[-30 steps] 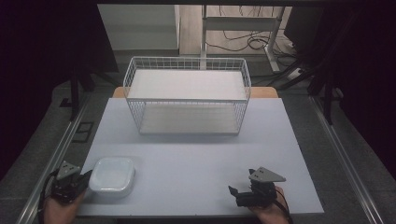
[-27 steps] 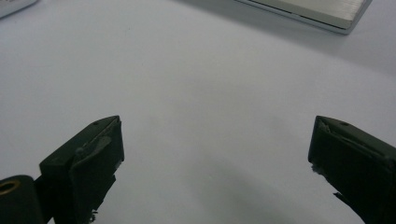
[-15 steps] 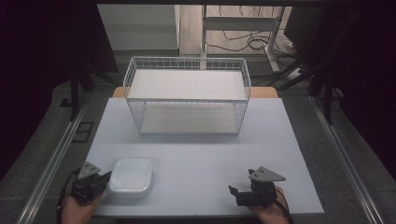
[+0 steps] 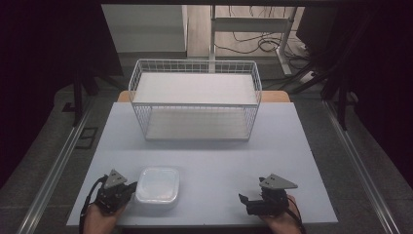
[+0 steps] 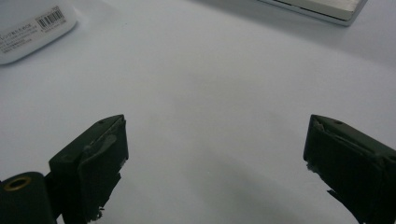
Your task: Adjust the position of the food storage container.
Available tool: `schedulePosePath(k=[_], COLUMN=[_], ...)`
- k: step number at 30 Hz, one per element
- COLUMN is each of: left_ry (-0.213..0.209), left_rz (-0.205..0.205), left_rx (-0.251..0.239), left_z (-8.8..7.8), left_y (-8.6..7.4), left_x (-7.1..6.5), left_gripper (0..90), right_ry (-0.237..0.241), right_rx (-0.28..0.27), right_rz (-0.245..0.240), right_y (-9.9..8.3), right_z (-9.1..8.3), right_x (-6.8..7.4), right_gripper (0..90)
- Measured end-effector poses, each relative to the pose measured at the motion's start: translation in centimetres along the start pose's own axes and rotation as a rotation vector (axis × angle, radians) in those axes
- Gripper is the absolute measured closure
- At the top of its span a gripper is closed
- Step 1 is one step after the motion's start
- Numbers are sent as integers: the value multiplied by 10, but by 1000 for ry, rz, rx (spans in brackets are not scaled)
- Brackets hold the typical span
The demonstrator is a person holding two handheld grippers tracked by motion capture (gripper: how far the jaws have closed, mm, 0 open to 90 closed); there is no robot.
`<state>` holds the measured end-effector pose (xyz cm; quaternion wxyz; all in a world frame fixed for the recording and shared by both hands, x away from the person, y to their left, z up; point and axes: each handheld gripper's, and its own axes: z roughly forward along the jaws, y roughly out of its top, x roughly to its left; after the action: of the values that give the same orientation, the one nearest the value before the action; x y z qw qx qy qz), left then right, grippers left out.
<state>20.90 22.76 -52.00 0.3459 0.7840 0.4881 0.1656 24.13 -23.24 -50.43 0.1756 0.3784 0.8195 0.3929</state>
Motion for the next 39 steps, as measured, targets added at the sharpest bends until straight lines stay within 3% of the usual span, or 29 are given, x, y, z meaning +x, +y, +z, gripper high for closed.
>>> schedulePosePath(k=[14,29,34,38,39], left_ry=[-83,-155,-200,-189,-175], left_rz=[25,88,116,135,132], left_rx=[2,8,-5,-2,-6], left_z=[15,34,41,42,41], left_y=[13,26,30,30,29], left_x=[-30,-65,-79,-81,-78], left_gripper=[897,897,897,876,805], right_ry=[6,6,6,4,5], right_rx=[4,12,17,22,22], right_rz=[12,10,2,-5,-5], right_y=[0,0,-1,-1,-2], right_z=[1,2,3,3,2], right_x=[-1,-1,0,0,0], right_gripper=[71,76,76,76,76])
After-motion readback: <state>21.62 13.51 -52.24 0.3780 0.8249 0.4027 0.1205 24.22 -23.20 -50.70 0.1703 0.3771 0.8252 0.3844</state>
